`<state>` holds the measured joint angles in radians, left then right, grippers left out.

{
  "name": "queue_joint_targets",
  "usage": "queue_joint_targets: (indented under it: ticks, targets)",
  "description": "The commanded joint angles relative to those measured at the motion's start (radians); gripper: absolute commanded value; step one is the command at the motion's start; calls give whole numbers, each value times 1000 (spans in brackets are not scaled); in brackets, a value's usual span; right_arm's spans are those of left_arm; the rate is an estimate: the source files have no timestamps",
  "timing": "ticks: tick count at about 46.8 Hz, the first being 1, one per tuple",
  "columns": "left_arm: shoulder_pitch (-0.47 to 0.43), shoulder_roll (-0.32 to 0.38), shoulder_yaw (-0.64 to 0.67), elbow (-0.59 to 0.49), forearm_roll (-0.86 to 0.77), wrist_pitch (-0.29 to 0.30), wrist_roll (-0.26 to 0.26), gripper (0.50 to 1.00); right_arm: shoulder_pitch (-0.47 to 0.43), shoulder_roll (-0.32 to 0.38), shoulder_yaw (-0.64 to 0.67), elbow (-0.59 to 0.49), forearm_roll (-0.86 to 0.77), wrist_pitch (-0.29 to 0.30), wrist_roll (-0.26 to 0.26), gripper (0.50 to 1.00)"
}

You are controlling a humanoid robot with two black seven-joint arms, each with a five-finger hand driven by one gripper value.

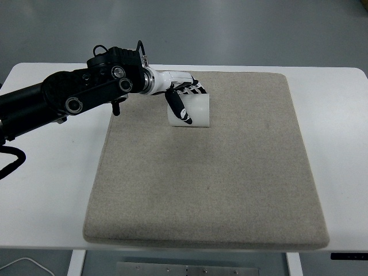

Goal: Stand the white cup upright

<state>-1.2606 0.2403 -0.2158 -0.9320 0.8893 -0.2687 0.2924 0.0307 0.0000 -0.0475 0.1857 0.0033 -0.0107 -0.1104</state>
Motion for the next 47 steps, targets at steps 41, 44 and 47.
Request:
queue_joint_targets:
  ticks: [41,44,47]
  targets:
    - [46,45,-165,50,-167,-60,-59,500,0,0,0,1,0,0,0,930]
    - [47,54,-174,56,-171,-69,-68,500,0,0,0,0,0,0,0,930]
    - [53,56,-188,62,-174,-75,-90,500,0,0,0,0,0,0,0,930]
